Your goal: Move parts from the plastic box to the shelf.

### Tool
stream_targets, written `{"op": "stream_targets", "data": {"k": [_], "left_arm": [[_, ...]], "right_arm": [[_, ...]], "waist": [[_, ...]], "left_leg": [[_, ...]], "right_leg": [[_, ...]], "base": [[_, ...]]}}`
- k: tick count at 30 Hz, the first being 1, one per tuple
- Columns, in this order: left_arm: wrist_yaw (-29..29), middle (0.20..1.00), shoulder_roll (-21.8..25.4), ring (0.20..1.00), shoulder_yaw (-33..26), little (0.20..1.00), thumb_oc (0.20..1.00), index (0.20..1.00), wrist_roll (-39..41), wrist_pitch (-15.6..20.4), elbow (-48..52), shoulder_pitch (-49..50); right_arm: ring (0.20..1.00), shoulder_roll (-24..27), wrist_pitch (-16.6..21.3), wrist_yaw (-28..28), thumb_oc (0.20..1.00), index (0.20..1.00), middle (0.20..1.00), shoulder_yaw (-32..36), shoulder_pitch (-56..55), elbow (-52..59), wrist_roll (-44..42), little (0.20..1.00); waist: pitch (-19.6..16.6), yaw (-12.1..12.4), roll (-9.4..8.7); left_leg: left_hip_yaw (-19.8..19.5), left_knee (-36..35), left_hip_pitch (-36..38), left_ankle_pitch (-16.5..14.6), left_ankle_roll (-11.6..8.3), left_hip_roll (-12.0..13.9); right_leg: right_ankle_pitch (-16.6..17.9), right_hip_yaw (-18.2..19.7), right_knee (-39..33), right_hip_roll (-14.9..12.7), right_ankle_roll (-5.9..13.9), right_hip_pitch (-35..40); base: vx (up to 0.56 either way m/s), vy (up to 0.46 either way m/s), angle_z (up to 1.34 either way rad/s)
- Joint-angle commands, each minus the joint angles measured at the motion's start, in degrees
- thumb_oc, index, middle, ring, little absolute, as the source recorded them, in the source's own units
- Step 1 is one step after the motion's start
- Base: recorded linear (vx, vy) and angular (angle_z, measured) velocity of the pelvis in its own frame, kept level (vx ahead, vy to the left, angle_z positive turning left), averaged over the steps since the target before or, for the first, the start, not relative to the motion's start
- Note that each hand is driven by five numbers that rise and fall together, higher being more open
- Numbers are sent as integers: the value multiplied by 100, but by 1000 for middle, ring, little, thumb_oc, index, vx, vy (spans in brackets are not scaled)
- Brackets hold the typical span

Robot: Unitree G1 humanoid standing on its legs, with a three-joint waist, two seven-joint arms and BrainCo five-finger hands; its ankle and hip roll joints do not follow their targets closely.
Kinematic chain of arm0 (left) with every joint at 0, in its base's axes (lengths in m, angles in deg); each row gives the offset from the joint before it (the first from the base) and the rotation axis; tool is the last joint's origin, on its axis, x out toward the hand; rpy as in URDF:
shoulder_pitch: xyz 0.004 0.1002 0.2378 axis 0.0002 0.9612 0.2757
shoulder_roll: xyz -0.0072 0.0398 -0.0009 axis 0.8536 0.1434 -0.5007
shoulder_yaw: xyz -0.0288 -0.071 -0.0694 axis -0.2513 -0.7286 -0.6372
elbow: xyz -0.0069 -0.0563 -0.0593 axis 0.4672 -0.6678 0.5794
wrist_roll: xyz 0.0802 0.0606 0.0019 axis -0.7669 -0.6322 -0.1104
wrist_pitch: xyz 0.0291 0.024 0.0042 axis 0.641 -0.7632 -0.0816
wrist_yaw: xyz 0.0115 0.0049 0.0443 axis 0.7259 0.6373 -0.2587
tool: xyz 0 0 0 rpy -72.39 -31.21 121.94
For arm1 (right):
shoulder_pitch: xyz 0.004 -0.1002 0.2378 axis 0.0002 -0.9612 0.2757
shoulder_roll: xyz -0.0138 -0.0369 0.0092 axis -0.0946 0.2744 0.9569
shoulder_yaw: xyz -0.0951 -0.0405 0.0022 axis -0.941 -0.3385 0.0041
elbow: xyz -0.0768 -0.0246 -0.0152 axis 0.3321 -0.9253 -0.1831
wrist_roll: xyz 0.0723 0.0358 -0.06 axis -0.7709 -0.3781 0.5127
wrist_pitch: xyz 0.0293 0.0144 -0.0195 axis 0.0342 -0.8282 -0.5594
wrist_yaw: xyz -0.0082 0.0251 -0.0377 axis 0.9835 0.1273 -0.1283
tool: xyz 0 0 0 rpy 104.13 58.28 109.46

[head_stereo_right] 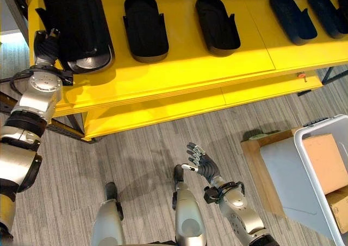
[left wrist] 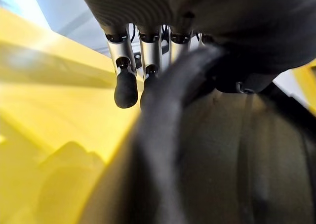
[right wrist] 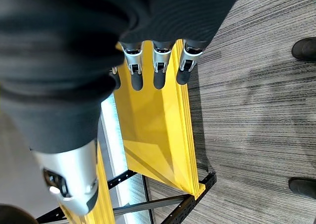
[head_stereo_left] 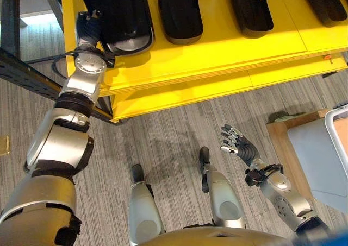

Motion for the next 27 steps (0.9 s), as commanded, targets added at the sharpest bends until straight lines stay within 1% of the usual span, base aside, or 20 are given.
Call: {"op": "stream_targets", "data": {"k": [1,4,7,17,20,26,27], "left_arm": [[-34,200,404,200,-158,200,200,200,-40,257,92,-404],[-8,200,517,200,-148,200,200,200,-56,210,-58,-454],[32,200,527,200,-217,200,200,200,104,242,-171,-430],[102,200,684,200,-282,200,200,200,142,187,-510,-388],[144,200,705,200,-222,200,200,200,-42,130,-508,-370],[115,200,651,200,-144,200,200,200,-178,86,-546,-494],[123,200,643,200,-138,200,200,200,-176,84,-571,-509]], "right_arm": [[1000,201,266,99,1000,1000,1000,158,-123,317,-205,1000],[1000,249,247,147,1000,1000,1000,151,-135,317,-246,1000],[1000,274,248,181,1000,1000,1000,116,-125,324,-255,1000],[1000,335,260,197,1000,1000,1000,98,-103,332,-286,1000],[1000,386,260,251,1000,1000,1000,76,-120,360,-325,1000],[1000,463,260,280,1000,1000,1000,92,-124,408,-340,1000],[1000,478,264,285,1000,1000,1000,94,-126,406,-334,1000]], "waist": [[-279,79,19],[-252,106,18],[-239,125,4],[-142,172,-91],[-123,188,-126],[-114,170,-130],[-127,175,-112]], "left_leg": [[-103,129,-447,249,106,90],[-121,188,-536,232,117,71],[-150,260,-620,213,122,68],[-210,408,-851,178,142,56],[-227,433,-911,176,150,49],[-236,483,-991,162,162,34],[-249,516,-931,-12,125,67]], "right_leg": [[-559,80,579,-240,247,186],[-559,64,600,-256,244,141],[-560,47,627,-267,239,100],[-525,24,661,-285,240,-24],[-529,8,687,-293,238,-57],[-531,28,738,-295,235,-154],[-654,46,769,-263,262,-112]], "base": [[-13,3,6],[-11,5,6],[0,0,7],[0,0,0],[0,0,0],[12,2,1],[75,0,-2]]}}
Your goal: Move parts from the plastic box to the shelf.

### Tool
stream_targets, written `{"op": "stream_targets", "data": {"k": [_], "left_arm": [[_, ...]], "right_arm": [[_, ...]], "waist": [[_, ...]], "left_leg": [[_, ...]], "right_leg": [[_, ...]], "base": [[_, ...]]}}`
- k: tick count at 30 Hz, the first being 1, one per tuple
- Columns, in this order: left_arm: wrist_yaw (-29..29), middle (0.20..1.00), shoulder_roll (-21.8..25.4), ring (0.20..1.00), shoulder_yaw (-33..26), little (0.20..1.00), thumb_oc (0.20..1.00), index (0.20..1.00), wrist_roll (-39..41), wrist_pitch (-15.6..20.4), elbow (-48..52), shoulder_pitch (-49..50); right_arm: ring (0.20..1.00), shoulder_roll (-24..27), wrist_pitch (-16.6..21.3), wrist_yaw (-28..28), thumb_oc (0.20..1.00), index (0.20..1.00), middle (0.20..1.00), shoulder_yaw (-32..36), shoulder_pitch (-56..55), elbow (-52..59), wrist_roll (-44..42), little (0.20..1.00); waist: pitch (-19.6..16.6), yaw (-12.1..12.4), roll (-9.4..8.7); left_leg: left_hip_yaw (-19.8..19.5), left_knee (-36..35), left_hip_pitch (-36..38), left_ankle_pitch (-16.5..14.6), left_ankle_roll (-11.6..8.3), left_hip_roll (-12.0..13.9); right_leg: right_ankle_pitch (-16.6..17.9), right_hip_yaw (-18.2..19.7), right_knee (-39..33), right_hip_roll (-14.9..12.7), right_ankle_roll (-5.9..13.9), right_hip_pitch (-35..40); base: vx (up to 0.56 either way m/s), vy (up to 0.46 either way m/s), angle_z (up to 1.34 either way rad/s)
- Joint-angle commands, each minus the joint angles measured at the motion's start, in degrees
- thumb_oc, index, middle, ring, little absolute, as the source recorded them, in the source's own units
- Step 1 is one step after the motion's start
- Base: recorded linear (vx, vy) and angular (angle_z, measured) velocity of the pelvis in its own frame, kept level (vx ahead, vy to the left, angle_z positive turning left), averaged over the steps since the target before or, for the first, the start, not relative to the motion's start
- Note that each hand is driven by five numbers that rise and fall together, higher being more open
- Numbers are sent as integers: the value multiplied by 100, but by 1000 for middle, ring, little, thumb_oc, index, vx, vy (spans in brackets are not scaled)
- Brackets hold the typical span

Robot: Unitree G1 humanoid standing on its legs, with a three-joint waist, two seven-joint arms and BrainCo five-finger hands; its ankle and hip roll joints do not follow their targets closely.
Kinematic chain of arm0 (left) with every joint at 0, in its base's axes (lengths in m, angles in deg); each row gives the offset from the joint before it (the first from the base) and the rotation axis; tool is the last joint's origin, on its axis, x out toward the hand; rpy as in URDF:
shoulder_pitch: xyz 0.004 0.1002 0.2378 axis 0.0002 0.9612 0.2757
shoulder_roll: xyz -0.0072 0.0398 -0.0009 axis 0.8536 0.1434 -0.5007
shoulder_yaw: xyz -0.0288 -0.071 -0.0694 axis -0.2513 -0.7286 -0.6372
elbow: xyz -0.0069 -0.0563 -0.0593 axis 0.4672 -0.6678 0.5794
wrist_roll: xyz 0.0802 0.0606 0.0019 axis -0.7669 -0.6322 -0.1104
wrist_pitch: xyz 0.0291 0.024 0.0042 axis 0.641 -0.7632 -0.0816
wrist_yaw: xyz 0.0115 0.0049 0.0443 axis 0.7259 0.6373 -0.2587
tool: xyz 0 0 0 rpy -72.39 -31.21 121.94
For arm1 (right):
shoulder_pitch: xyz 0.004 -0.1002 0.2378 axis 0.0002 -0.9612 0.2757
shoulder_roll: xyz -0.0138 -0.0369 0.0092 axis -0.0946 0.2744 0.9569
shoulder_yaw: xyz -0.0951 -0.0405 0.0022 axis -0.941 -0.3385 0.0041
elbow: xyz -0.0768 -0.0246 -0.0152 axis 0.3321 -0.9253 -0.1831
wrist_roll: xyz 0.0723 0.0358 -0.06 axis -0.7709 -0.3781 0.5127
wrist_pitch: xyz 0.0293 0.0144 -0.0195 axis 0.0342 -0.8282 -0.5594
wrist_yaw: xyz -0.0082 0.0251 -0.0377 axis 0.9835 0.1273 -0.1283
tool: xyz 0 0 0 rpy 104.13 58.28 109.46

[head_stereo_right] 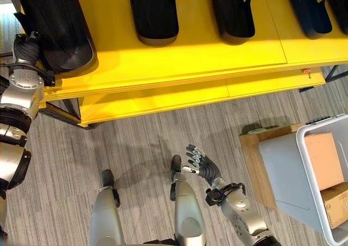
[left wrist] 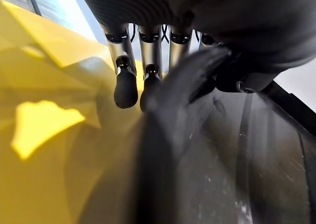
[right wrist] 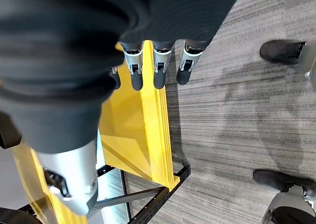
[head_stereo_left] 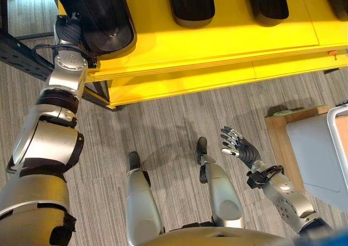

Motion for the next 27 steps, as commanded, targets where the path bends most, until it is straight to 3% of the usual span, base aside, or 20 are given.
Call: {"op": "stream_targets", "data": {"k": [1,2,4,27], "left_arm": [[-84,200,393,200,-133,200,200,200,-122,252,-138,-452],[-81,200,399,200,-120,200,200,200,-117,257,-137,-481],[-69,200,416,200,-117,200,200,200,-108,264,-182,-509],[23,200,886,200,120,200,200,200,-87,282,-387,-829]], "right_arm": [[1000,227,264,78,1000,1000,1000,112,-124,348,-189,1000],[1000,237,266,77,1000,1000,1000,130,-124,356,-196,1000],[1000,259,263,84,1000,1000,1000,155,-150,355,-193,1000],[1000,331,229,196,1000,1000,1000,383,-318,352,-334,1000]], "waist": [[-313,105,-30],[-298,98,-44],[-305,103,-21],[-467,40,44]], "left_leg": [[30,-17,-280,127,86,82],[50,-39,-361,293,128,50],[38,12,-318,115,92,83],[5,263,-744,16,149,63]], "right_leg": [[-675,181,589,-256,263,236],[-546,176,562,-281,240,164],[-668,202,606,-259,271,190],[-679,273,715,-279,282,-180]], "base": [[-5,10,-7],[-6,15,-6],[43,15,-5],[14,4,-2]]}}
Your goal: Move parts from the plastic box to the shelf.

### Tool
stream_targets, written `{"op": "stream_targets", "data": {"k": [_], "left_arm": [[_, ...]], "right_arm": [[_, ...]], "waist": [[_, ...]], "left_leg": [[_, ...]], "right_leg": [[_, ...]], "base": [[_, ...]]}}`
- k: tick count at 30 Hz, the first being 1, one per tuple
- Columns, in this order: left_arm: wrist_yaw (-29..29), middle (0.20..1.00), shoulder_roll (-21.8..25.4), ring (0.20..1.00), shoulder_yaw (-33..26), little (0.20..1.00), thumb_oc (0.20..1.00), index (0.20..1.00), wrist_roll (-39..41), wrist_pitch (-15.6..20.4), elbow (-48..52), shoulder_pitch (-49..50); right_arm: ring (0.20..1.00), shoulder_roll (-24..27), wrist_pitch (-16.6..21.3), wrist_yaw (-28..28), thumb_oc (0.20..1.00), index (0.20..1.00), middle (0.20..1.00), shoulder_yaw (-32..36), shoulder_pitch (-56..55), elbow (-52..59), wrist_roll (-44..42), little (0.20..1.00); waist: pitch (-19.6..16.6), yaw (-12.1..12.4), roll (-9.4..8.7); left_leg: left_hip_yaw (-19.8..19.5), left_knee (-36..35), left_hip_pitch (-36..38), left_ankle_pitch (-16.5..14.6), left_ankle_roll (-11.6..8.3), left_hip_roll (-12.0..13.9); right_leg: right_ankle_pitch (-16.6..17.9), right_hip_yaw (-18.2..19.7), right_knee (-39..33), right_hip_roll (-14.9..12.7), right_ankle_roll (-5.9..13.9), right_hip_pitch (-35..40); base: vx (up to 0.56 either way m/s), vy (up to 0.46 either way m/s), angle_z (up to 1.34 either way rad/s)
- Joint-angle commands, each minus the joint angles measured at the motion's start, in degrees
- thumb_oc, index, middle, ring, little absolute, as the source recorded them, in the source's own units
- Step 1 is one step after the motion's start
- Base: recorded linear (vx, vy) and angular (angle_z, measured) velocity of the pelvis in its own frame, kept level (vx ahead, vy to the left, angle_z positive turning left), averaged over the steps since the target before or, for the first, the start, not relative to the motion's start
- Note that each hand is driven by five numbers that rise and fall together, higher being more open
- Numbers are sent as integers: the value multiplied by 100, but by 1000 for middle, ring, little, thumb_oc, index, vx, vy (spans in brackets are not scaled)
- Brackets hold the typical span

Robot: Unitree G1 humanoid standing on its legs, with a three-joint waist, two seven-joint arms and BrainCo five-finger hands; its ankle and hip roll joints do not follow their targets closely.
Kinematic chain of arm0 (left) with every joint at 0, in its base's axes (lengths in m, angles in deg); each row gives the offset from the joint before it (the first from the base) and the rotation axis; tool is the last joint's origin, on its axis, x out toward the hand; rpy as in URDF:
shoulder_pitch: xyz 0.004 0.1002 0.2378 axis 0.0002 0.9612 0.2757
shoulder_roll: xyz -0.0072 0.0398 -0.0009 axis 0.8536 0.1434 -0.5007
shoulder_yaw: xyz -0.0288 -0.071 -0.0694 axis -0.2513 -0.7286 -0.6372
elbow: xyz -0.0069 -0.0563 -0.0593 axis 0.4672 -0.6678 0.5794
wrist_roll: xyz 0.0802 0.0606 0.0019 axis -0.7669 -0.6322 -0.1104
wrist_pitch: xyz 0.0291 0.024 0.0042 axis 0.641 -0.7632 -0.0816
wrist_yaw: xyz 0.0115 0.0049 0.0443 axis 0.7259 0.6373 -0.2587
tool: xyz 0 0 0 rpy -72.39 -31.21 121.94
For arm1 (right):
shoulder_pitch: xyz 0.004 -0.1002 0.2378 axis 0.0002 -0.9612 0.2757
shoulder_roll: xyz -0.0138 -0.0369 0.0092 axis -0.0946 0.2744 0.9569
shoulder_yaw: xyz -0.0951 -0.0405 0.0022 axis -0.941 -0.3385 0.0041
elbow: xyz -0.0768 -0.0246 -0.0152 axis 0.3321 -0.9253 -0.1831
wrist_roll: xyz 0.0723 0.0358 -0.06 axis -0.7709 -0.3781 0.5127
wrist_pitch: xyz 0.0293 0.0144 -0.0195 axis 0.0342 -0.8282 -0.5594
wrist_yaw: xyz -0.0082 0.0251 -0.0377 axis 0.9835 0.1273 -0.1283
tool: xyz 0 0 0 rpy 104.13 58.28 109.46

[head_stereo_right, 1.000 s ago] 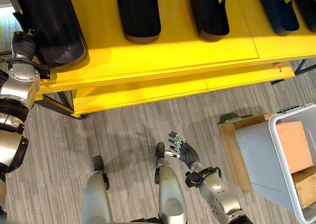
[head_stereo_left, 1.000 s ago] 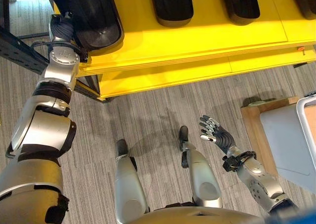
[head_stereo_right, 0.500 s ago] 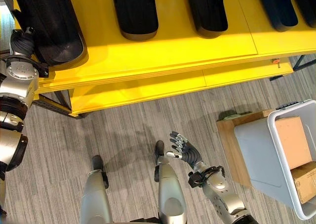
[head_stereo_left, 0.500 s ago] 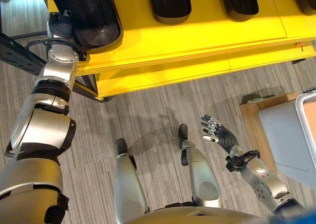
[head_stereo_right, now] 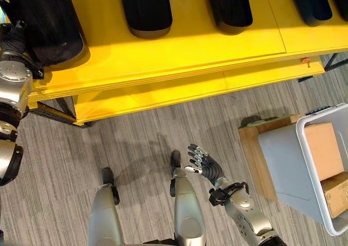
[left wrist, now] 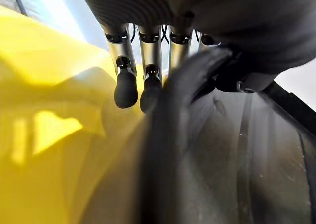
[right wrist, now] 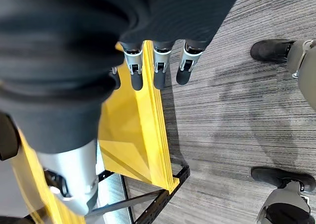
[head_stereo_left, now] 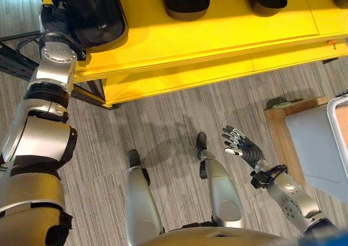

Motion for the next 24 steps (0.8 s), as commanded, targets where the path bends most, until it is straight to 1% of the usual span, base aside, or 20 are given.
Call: {"op": "stream_targets", "data": {"k": [1,7,11,12,13,14,15,24], "left_arm": [[-26,200,505,200,105,200,200,200,-41,304,-242,-437],[-19,200,703,200,295,200,200,200,-72,319,-258,-662],[-56,200,729,200,355,200,200,200,-55,339,-228,-750],[-69,241,725,241,319,241,241,241,21,358,-240,-753],[-82,749,704,749,263,749,749,749,162,379,-261,-756],[-62,1000,710,1000,283,1000,1000,1000,120,368,-268,-761],[-77,1000,716,1000,325,1000,1000,1000,31,347,-270,-786],[-80,1000,662,1000,233,1000,1000,1000,395,449,-238,-839]], "right_arm": [[1000,162,230,77,1000,1000,1000,286,-259,216,-142,1000],[1000,146,240,96,1000,1000,1000,306,-277,164,-170,1000],[1000,150,204,140,1000,1000,1000,306,-314,163,-203,1000],[1000,151,203,147,1000,1000,1000,311,-318,156,-210,1000],[1000,146,207,145,1000,1000,1000,300,-332,145,-224,1000],[1000,155,206,153,1000,1000,1000,296,-352,141,-226,1000],[1000,171,198,163,1000,1000,1000,293,-362,138,-209,1000],[1000,293,182,219,1000,1000,1000,291,-406,149,-190,1000]], "waist": [[-446,100,20],[-469,113,22],[-511,118,37],[-519,119,38],[-524,120,35],[-532,117,42],[-540,119,48],[-602,127,106]], "left_leg": [[-129,-65,-313,169,104,56],[-138,3,-449,126,142,12],[-134,25,-486,97,145,-10],[-139,41,-505,91,146,-11],[-143,48,-512,82,146,-13],[-145,49,-519,82,147,-15],[-146,53,-521,80,145,-16],[-163,62,-537,60,125,-18]], "right_leg": [[-638,107,551,-267,325,322],[-619,105,525,-296,327,278],[-621,104,503,-305,332,264],[-624,111,513,-308,330,247],[-630,114,525,-311,327,233],[-635,116,536,-308,323,222],[-642,116,555,-308,317,211],[-679,136,629,-306,311,133]], "base": [[31,4,2],[25,6,1],[6,3,1],[0,0,0],[0,0,0],[0,0,0],[0,0,0],[0,2,-2]]}}
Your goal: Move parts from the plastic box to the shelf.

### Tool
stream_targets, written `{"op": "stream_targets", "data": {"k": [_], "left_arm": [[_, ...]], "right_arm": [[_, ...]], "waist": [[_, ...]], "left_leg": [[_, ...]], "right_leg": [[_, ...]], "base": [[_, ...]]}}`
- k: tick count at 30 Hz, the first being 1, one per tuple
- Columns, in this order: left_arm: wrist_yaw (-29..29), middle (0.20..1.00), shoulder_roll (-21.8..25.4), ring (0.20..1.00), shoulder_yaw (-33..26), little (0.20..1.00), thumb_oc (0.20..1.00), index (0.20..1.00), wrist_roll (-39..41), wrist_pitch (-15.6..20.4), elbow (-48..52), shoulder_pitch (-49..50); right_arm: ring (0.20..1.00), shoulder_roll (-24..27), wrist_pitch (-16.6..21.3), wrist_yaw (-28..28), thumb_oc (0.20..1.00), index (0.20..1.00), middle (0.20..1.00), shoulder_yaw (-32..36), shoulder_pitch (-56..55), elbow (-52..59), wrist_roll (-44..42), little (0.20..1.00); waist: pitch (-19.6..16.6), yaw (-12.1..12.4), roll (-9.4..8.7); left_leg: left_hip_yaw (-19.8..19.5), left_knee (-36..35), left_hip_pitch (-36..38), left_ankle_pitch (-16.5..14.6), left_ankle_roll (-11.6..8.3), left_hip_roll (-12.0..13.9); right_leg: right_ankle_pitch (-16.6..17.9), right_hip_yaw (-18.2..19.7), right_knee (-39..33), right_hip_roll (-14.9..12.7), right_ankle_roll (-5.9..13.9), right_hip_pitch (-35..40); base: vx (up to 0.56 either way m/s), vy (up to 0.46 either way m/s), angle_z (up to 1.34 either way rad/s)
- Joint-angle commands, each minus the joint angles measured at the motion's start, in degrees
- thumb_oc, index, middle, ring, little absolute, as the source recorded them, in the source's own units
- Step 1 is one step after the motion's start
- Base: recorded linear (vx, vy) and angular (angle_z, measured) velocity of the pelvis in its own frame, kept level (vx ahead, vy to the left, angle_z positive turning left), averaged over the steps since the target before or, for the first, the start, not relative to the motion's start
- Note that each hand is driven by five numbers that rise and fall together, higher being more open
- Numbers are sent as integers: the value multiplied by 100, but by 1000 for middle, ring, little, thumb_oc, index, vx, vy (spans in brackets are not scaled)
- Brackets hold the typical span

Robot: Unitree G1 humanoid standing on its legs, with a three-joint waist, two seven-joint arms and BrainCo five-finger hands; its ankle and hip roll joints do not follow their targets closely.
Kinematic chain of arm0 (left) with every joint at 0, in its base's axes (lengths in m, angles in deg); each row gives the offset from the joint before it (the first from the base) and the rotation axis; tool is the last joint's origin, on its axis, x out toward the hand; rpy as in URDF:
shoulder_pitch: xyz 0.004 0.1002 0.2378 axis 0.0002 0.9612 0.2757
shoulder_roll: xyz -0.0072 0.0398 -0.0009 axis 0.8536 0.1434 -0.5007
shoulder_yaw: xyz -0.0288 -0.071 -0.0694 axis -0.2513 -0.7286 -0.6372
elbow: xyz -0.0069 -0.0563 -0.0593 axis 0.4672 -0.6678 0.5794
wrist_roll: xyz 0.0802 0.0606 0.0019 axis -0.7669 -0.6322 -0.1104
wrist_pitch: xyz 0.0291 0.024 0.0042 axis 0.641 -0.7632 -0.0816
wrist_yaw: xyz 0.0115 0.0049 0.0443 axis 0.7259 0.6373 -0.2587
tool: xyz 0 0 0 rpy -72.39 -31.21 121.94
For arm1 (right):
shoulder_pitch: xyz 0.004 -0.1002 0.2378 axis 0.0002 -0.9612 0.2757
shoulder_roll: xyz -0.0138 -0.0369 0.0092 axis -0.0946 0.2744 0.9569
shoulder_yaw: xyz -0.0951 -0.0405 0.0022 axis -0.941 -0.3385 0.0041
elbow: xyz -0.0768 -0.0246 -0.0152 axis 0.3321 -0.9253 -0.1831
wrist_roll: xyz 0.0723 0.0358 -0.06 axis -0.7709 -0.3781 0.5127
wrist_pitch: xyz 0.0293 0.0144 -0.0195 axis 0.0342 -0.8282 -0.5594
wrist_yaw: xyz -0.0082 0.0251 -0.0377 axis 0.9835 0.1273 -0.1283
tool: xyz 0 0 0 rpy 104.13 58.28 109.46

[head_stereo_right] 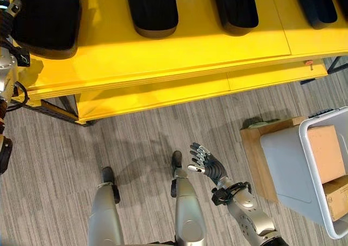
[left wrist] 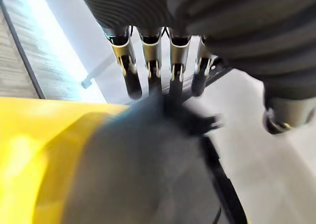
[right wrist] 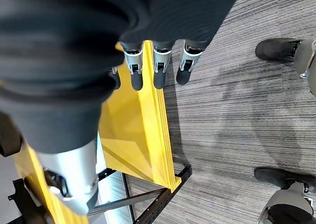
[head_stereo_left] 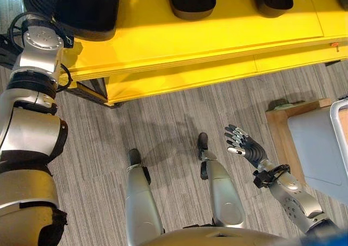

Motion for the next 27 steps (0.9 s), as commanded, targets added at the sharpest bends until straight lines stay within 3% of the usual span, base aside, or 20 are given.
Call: {"op": "stream_targets", "data": {"k": [1,16,18,19,24,27], "left_arm": [[-151,1000,450,1000,-180,1000,1000,1000,183,379,-95,-358],[33,1000,536,1000,-194,1000,1000,1000,515,596,281,-246],[55,1000,578,1000,-162,1000,1000,1000,453,653,601,-134],[79,1000,600,1000,-144,1000,1000,1000,393,699,799,-70],[132,1000,707,1000,-257,1000,1000,1000,84,844,1955,607],[225,1000,721,1000,-827,1000,1000,1000,-195,962,3228,1757]], "right_arm": [[1000,325,193,104,1000,1000,1000,182,-247,148,-162,1000],[1000,375,171,125,1000,1000,1000,287,-259,60,-132,1000],[1000,352,160,128,1000,1000,1000,305,-271,27,-86,1000],[1000,325,174,128,1000,1000,1000,329,-269,20,-74,1000],[1000,293,186,167,1000,1000,1000,408,-292,0,23,1000],[1000,202,191,206,1000,1000,1000,551,-398,31,154,1000]], "waist": [[-227,22,94],[-346,102,164],[-364,120,184],[-364,124,178],[-332,194,209],[-283,276,223]], "left_leg": [[-162,-165,-184,135,74,14],[-172,-284,155,186,6,78],[-170,-368,260,230,-15,72],[-151,-448,251,420,14,44],[-153,-628,530,508,-38,43],[-165,-767,792,576,-73,75]], "right_leg": [[-709,89,602,-276,285,409],[-770,51,675,-279,278,680],[-761,31,637,-289,278,785],[-637,6,572,-316,250,788],[-662,-35,520,-329,240,1052],[-697,-60,503,-347,228,1280]], "base": [[0,0,0],[0,0,0],[-36,-1,3],[-74,0,11],[-21,-11,11],[-6,-5,5]]}}
